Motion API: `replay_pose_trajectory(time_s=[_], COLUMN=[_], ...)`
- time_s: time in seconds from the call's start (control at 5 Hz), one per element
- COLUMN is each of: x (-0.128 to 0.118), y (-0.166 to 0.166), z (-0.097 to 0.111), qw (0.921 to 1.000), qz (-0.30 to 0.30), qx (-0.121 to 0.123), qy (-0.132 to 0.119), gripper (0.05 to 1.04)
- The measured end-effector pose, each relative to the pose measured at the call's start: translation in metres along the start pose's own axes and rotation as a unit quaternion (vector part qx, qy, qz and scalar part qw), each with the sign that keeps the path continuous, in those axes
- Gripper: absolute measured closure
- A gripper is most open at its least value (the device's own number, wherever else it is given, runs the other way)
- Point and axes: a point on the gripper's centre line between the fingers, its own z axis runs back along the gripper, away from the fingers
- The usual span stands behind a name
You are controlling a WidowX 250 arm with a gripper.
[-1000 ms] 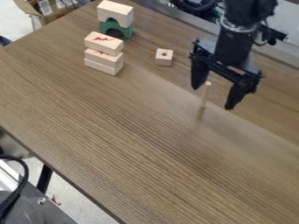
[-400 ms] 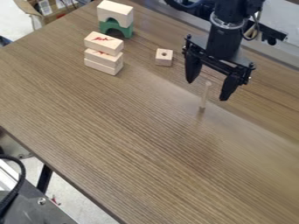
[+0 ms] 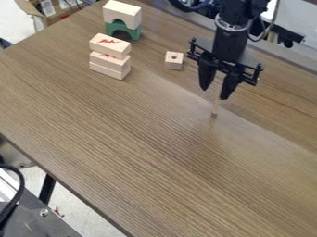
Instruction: Put the stick from the right and insert in the hole
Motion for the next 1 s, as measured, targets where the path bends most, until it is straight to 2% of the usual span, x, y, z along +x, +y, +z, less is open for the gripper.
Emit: replay_pose_trajectory(time_s=[0.2,0.4,0.6,0.8,1.0], x=[0.002,0.003,0.012,0.026,0.037], y=[0.001,0.005,0.018,0.032,0.050], z=[-0.002,-0.001,0.007,0.020,0.032], qw=[1.0000,1.0000,0.9998,0.9992,0.9981], qz=[-0.005,-0.005,0.005,0.020,0.042], qx=[0.000,0.002,0.016,0.027,0.026], qy=[0.003,0.008,-0.002,-0.023,-0.037], gripper=[0.919,0.974,0.975,0.975,0.975])
